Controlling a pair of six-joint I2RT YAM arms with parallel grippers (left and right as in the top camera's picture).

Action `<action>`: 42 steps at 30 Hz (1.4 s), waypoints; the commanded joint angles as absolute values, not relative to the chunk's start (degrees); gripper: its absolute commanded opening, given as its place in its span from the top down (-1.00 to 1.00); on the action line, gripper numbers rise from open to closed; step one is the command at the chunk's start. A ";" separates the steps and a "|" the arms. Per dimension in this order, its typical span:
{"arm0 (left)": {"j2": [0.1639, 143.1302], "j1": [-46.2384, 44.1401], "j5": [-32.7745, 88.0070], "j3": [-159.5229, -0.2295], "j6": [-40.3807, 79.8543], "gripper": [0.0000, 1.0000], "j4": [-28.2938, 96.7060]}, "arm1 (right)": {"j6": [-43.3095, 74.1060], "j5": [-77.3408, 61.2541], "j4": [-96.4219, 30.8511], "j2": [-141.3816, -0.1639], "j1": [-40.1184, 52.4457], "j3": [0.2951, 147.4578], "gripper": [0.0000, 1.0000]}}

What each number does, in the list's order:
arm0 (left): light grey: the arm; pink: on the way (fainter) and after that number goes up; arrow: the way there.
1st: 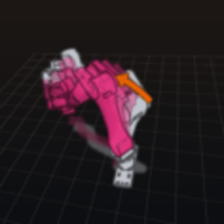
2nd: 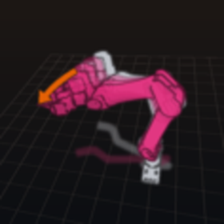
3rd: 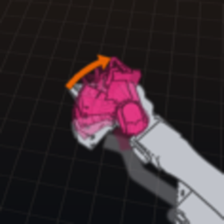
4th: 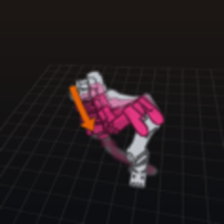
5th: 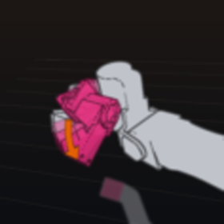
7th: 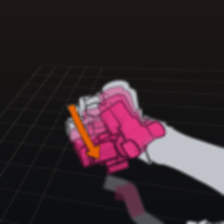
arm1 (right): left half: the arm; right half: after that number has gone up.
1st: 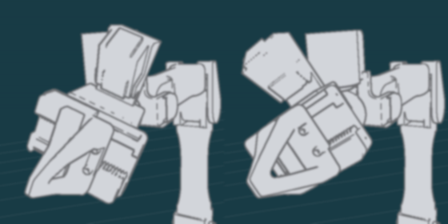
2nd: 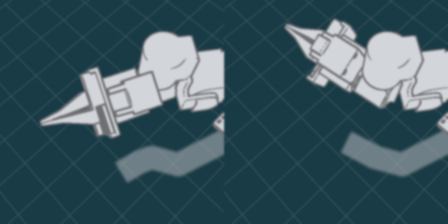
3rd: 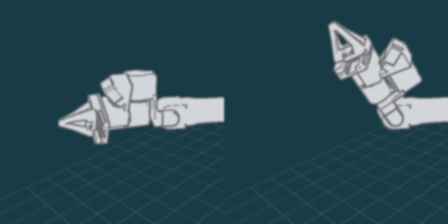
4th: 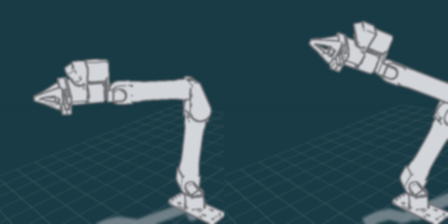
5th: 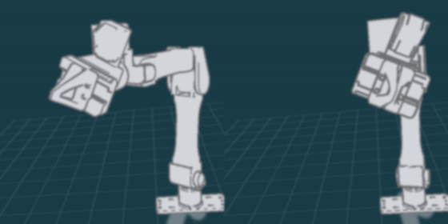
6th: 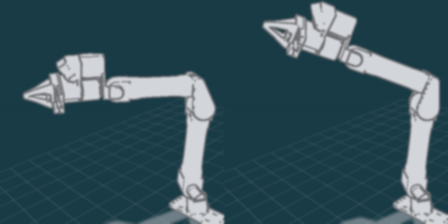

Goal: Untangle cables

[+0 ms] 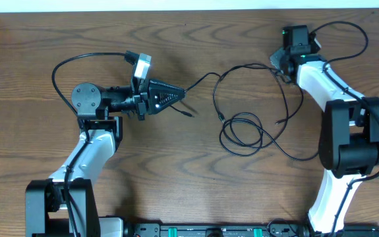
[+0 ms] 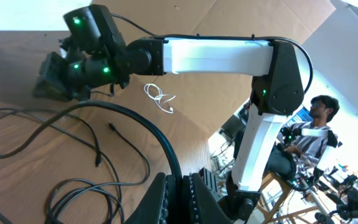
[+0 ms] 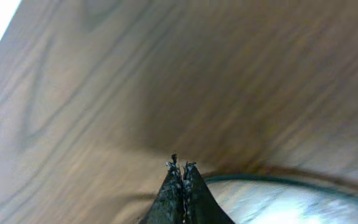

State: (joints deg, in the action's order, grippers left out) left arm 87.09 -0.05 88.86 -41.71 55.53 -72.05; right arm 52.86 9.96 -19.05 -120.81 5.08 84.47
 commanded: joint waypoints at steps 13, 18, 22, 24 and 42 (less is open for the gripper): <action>86.04 1.91 71.77 -42.28 64.97 0.85 -70.61 | 27.57 -16.82 -33.80 -112.01 2.31 84.53 0.48; 86.04 1.80 70.37 -42.28 67.35 0.85 -69.73 | 28.67 -26.55 -34.74 -112.62 5.56 84.53 0.30; 86.04 1.80 73.25 -42.28 67.35 0.85 -69.76 | 37.63 -24.69 -33.58 -112.64 9.61 84.53 0.03; 86.04 1.80 74.41 -42.28 67.13 0.85 -69.76 | 42.06 -21.80 -31.55 -112.62 11.51 84.53 -0.04; 86.06 -0.75 77.62 -42.19 59.55 0.85 -59.37 | 40.95 -11.46 -28.71 -109.69 16.43 84.53 0.09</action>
